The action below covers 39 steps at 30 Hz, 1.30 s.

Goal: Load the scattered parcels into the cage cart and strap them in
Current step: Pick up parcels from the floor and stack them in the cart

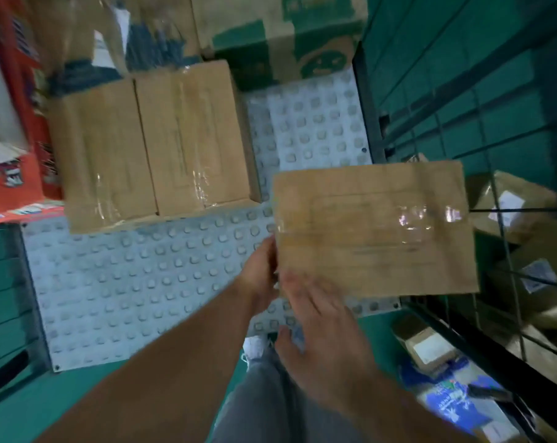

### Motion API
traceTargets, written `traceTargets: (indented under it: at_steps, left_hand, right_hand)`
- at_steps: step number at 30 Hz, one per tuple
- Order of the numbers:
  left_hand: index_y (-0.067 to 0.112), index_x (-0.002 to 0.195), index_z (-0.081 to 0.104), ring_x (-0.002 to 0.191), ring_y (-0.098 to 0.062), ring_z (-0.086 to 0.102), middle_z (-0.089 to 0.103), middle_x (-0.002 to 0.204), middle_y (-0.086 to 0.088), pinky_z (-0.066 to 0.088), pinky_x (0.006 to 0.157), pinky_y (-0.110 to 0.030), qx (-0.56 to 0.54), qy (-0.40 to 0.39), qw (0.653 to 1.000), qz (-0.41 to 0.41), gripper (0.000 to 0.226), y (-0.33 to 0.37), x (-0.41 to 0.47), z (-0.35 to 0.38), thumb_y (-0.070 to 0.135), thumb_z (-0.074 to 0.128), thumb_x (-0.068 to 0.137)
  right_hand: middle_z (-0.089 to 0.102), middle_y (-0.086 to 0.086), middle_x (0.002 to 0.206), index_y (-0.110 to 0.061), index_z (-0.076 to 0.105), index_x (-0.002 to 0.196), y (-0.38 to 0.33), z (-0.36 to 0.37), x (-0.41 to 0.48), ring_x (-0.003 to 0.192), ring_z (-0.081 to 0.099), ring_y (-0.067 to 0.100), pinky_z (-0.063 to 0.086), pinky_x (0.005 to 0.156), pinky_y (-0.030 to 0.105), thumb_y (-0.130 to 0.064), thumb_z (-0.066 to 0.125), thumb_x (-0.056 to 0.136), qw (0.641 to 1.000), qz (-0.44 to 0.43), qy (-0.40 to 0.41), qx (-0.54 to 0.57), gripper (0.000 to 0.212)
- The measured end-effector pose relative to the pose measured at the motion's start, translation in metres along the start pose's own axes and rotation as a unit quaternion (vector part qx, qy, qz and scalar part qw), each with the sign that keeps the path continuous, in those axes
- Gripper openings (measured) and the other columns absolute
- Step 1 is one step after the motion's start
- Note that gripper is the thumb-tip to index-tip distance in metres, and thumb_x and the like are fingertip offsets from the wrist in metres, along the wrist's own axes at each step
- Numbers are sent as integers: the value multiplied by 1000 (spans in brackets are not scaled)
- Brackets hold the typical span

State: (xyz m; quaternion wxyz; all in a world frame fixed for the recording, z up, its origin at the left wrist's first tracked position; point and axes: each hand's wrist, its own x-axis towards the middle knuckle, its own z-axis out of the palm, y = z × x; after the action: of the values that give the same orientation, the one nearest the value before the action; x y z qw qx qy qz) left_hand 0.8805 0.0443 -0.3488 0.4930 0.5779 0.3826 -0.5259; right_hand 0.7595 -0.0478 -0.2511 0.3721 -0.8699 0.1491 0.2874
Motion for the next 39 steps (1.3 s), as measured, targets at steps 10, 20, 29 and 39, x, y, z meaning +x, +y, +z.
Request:
traceTargets:
  at_steps: [10, 20, 29, 39]
  left_hand:
    - [31, 148, 45, 128, -40, 50, 38, 159, -7, 54, 99, -53, 101, 61, 987, -107, 109, -7, 14, -11, 80, 80, 57]
    - [29, 148, 45, 116, -27, 59, 56, 124, 4, 51, 95, -40, 175, 63, 980, -70, 66, -42, 4, 16, 70, 36, 97]
    - [32, 128, 58, 112, -34, 63, 58, 130, -6, 54, 82, -43, -74, 63, 994, -57, 51, -6, 5, 22, 68, 55, 92]
    - [-2, 134, 50, 121, -33, 61, 65, 128, -18, 45, 112, -46, -220, 30, 974, -51, 49, 65, 43, 42, 37, 53, 106]
  right_hand:
    - [69, 15, 115, -10, 71, 109, 148, -10, 68, 105, 61, 38, 51, 91, 43, -51, 50, 84, 765, 548, 74, 331, 53]
    - [37, 11, 155, -52, 4, 154, 144, -10, 61, 126, 47, 43, 44, 104, 59, -42, 65, 82, 692, 555, 214, 410, 95]
    - [35, 5, 140, -46, 24, 153, 150, -68, 126, 101, 53, 34, 44, 80, 30, -55, 48, 94, 845, 428, 184, 262, 64]
    - [63, 3, 123, -15, 59, 127, 132, -67, 168, 110, 64, 21, 57, 98, 46, -35, 64, 100, 684, 452, 124, 559, 34]
